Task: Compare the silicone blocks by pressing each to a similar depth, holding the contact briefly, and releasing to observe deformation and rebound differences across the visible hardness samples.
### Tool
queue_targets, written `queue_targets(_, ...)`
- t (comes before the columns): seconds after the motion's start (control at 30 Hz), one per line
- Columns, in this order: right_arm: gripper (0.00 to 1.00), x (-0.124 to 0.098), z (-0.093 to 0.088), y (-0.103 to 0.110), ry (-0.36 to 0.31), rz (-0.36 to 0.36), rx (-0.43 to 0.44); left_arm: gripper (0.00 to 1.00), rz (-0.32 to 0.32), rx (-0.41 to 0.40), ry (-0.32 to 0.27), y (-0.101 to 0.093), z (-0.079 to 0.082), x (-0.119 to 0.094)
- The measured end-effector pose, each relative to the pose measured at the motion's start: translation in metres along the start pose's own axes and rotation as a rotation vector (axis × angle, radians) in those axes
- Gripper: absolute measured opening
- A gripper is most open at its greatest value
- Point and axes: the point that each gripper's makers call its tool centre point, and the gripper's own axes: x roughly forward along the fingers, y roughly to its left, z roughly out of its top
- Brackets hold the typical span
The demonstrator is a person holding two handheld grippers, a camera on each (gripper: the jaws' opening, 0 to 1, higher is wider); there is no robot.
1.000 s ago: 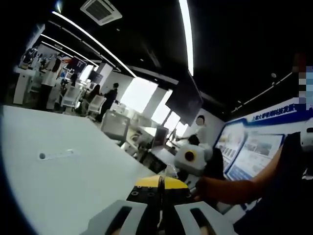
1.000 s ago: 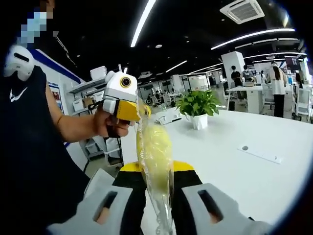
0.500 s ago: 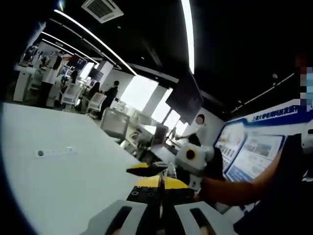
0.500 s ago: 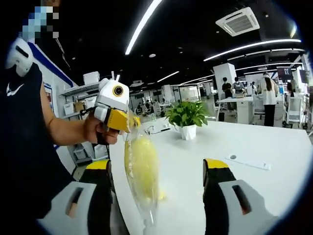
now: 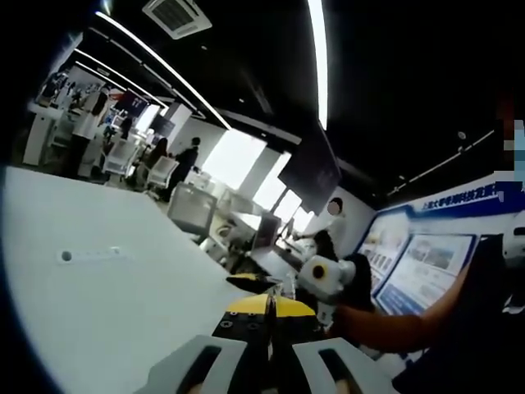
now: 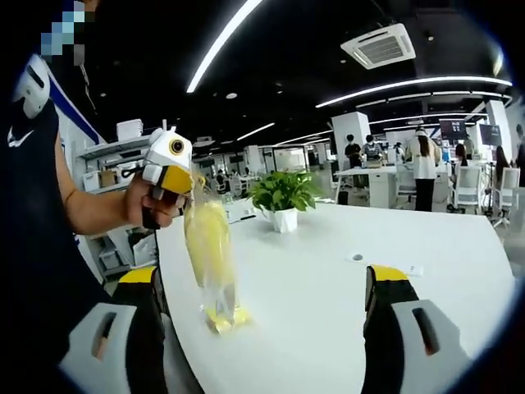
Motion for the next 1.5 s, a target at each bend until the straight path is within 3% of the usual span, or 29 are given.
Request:
queue_targets(0.23, 0.96, -0.013, -0.009, -0.007, 0.011, -0.042, 0.007, 0.0, 0.0, -0.015, -0.014, -0.001, 0.001, 0.004)
queue_targets(0.67, 0.96, -0.047, -0.049, -0.015, 0.033, -0.148, 0.059, 0.0, 0.028, -0.108, -0.061, 0.011, -0.014, 0.004)
queue_targets(1.0, 0.96, -0.064, -0.071, -0.015, 0.041, -0.201, 0.111, 0.0, 0.065, -0.134, -0.076, 0.017, -0.041, 0.003)
queue_targets(1.3, 0.96, -0.073, -0.095, -0.007, 0.068, -0.229, 0.14, 0.0, 0.081, -0.174, -0.091, 0.023, -0.054, 0.0)
queue_targets(1.5, 0.96, -0.077, -0.105, -0.005, 0.082, -0.241, 0.152, 0.0, 0.11, -0.208, -0.084, 0.032, -0.074, 0.001)
